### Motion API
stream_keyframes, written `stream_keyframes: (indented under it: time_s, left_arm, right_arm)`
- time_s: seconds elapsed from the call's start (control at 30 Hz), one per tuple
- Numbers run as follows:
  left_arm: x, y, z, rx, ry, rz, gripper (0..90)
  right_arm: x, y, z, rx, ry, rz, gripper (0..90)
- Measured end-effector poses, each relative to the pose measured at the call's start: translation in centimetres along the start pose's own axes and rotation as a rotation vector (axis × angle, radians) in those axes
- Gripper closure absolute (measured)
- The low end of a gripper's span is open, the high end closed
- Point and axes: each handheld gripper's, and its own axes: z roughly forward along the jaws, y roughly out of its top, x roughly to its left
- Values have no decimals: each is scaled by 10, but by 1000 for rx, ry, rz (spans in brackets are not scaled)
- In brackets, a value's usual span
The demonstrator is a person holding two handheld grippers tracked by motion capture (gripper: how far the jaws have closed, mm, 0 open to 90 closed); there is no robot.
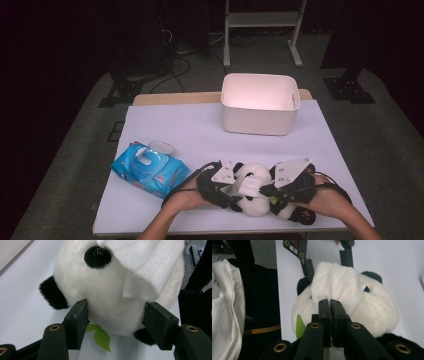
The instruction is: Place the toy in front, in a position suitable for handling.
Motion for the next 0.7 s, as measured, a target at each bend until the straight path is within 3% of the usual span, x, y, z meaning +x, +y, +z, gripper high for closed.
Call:
stream_keyframes:
  time_s: [0.37,0.57,0.7]
  left_arm:
    - [1,0,0,-14,0,-6,378]
    - [0,0,-1,-30,-4,-19,378]
    - [-1,3,0,-17,-1,-10,378]
  right_arm:
    - [4,23,31,-3,10,-40,876]
    - [4,12,14,-19,-3,-16,876]
    - [3,13,13,-19,-9,-20,876]
